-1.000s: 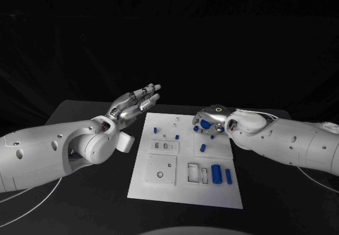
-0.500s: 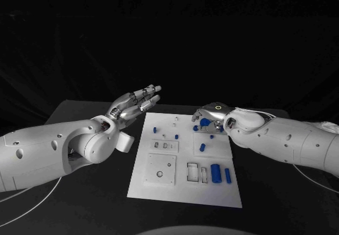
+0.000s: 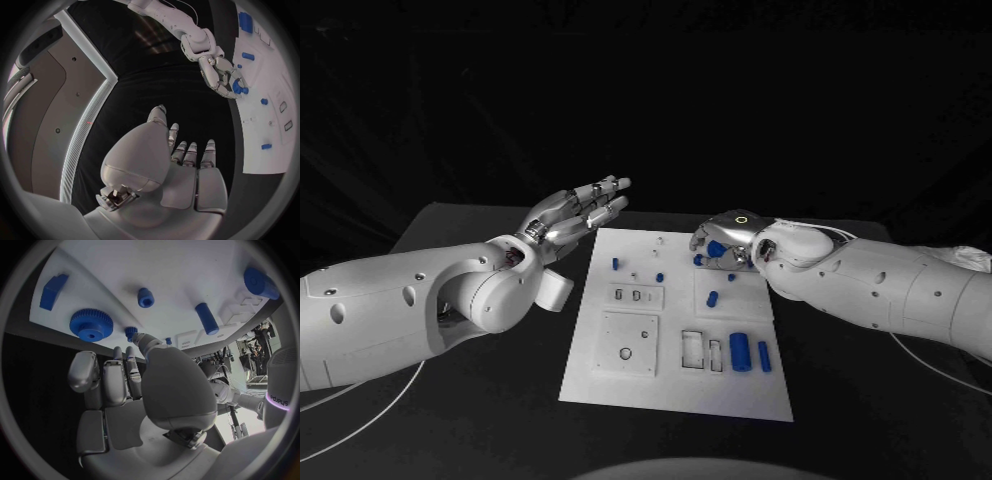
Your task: Assemble the parts on the task board
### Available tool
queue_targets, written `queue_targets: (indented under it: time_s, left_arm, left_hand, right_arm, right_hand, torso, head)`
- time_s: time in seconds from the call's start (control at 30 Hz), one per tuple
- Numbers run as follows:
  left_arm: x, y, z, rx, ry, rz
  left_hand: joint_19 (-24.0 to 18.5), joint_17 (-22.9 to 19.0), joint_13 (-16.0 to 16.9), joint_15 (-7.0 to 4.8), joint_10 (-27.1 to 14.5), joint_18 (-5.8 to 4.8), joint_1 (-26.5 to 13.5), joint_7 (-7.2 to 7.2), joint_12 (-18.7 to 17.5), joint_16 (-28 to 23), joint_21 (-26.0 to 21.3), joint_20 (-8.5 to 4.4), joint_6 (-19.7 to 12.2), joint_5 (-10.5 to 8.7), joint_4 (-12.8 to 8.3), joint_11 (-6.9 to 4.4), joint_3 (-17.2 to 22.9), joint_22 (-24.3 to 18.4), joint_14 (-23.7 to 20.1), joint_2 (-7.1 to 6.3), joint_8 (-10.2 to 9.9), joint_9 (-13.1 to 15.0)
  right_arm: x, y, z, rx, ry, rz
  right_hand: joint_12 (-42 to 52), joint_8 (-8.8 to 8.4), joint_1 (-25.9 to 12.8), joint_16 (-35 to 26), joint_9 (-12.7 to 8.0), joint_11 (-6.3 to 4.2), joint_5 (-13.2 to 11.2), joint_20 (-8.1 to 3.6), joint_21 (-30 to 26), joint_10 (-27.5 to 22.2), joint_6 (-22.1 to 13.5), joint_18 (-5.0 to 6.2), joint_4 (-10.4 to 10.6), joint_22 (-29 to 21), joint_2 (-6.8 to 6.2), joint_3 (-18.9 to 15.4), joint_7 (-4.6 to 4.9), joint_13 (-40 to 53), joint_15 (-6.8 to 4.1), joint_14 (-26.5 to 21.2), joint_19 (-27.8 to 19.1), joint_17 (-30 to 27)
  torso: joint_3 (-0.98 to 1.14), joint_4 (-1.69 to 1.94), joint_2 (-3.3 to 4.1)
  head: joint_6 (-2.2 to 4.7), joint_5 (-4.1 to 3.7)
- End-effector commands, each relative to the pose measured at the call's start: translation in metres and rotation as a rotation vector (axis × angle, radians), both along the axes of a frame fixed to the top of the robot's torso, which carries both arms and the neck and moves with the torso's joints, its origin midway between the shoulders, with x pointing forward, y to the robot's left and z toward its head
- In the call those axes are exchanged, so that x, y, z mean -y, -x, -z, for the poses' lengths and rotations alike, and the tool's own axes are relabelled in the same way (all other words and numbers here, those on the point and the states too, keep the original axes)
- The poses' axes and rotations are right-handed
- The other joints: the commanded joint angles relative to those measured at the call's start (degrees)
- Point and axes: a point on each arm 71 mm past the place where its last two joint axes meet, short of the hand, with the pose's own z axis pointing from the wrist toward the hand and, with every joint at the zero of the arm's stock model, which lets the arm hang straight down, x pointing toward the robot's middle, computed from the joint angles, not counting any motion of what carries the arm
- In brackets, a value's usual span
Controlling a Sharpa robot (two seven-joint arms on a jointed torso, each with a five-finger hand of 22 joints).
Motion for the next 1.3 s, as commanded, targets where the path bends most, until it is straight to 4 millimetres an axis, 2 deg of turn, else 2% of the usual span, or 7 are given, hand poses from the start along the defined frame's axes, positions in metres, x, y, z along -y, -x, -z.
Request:
queue_targets:
  time_s: [0.03, 0.23, 0.4, 0.5, 1.0, 1.1, 1.3]
  left_arm:
    - [0.0021, 0.0007, -0.0003, -0.002, 0.004, 0.025]
    - [0.0023, 0.0008, 0.0005, -0.005, 0.004, 0.029]
    - [0.0025, 0.0010, 0.0008, -0.007, 0.005, 0.030]
    - [0.0027, 0.0010, 0.0010, -0.009, 0.004, 0.032]
    - [0.0028, 0.0010, 0.0031, -0.029, -0.003, 0.043]
    - [0.0026, 0.0009, 0.0034, -0.031, -0.005, 0.042]
    - [0.0018, 0.0006, 0.0037, -0.033, -0.007, 0.040]
  left_hand:
    - [-0.1, 0.0, 0.1, 0.02, 0.0, 0.91, 0.6, 0.24, 0.1, -0.1, 0.3, 0.14, 0.5, 0.36, 0.0, 0.32, 0.3, -0.5, 0.0, 0.12, 0.3, 0.1]
    - [-0.1, 0.0, 0.1, 0.06, 0.1, 0.91, 0.6, 0.27, 0.2, -0.1, 0.3, 0.16, 0.6, 0.41, 0.1, 0.35, 0.3, -0.4, 0.1, 0.12, 0.3, 0.1]
    - [-0.1, 0.0, 0.1, 0.11, 0.1, 0.91, 0.7, 0.31, 0.2, 0.0, 0.3, 0.18, 0.7, 0.45, 0.1, 0.39, 0.3, -0.5, 0.1, 0.13, 0.4, 0.1]
    - [-0.1, 0.0, 0.1, 0.14, 0.1, 0.91, 0.7, 0.32, 0.2, 0.0, 0.3, 0.19, 0.8, 0.47, 0.1, 0.41, 0.3, -0.4, 0.1, 0.13, 0.5, 0.1]
    - [0.0, 0.1, 0.2, 0.54, 0.5, 0.92, 1.0, 0.74, 0.3, 0.2, 0.4, 0.44, 1.9, 0.66, 0.2, 0.90, 0.4, -0.4, 0.2, 0.21, 1.2, 0.2]
    - [0.0, 0.1, 0.2, 0.62, 0.5, 0.92, 1.1, 0.81, 0.3, 0.3, 0.4, 0.47, 2.1, 0.70, 0.2, 0.98, 0.4, -0.4, 0.2, 0.24, 1.4, 0.3]
    - [0.0, 0.1, 0.2, 0.68, 0.6, 0.92, 1.2, 0.84, 0.3, 0.3, 0.5, 0.50, 2.2, 0.75, 0.2, 1.02, 0.4, -0.4, 0.2, 0.28, 1.4, 0.3]
  right_arm:
    - [-0.0005, 0.0001, 0.0035, -0.036, 0.019, -0.003]
    - [-0.0020, 0.0004, 0.0061, -0.044, 0.024, -0.004]
    - [-0.0032, 0.0008, 0.0071, -0.043, 0.022, -0.005]
    - [-0.0034, 0.0006, 0.0070, -0.037, 0.018, -0.003]
    - [-0.0028, 0.0002, 0.0125, -0.050, 0.022, 0.013]
    - [-0.0030, 0.0003, 0.0134, -0.052, 0.020, 0.013]
    - [-0.0033, 0.0004, 0.0129, -0.044, 0.007, 0.008]
  right_hand:
    - [0.2, -0.36, -0.5, -0.4, 0.1, -0.01, -0.5, 0.08, -0.3, 0.3, -0.2, 0.24, -0.4, 0.0, 0.01, 0.0, -0.38, 0.1, -0.03, -0.3, -0.3, -0.1]
    - [0.2, -0.52, -0.2, -0.5, 0.9, -0.18, 1.0, 0.00, -0.5, 0.7, 0.0, 0.25, -1.2, 0.1, -0.08, 0.3, -1.07, 0.4, -0.16, -0.4, -0.4, -0.3]
    - [0.8, 0.68, 0.2, -0.5, 3.0, -0.34, 3.9, -0.15, -0.7, 2.0, 1.6, 0.25, -2.4, 0.3, 0.24, 0.8, -0.75, 1.0, -0.32, -0.5, -0.4, -0.3]
    - [1.2, 1.34, 0.1, -0.5, 4.3, -0.50, 4.9, -0.28, -0.6, 2.6, 2.0, 0.22, -2.8, 0.6, 0.49, 1.0, -0.17, 1.3, -0.46, -0.4, -0.3, -0.2]
    - [2.5, 2.86, 0.2, -0.4, 8.6, -1.40, 5.4, -0.89, 0.2, 5.5, 2.3, -0.10, -4.4, 2.4, 1.50, 1.7, 1.16, 2.3, -1.13, -0.1, 0.8, 0.2]
    - [3.3, 3.51, 0.4, -0.4, 10.1, -2.11, 5.4, -1.26, 0.5, 7.2, 2.7, -0.22, -5.0, 3.0, 1.85, 1.9, 1.87, 2.9, -1.62, 0.0, 1.2, 0.1]
    - [4.4, 4.58, 0.9, -0.4, 12.6, -2.67, 5.4, -1.84, 1.2, 9.6, 3.2, -0.52, -6.1, 4.4, 2.35, 2.0, 2.51, 3.7, -2.15, 0.3, 2.1, 0.2]
  torso:
    - [0.00, 0.01, -0.05]
    - [-0.01, 0.00, -0.09]
    - [-0.02, 0.01, -0.09]
    - [-0.03, 0.01, -0.09]
    - [-0.02, 0.01, -0.13]
    - [-0.03, -0.01, -0.13]
    - [-0.04, 0.01, -0.18]
  head:
    - [-0.21, 0.04]
    - [-0.32, 0.00]
    - [-0.45, -0.03]
    - [-0.64, -0.02]
    - [-1.16, 0.03]
    - [-1.28, 0.10]
    - [-1.51, 0.19]
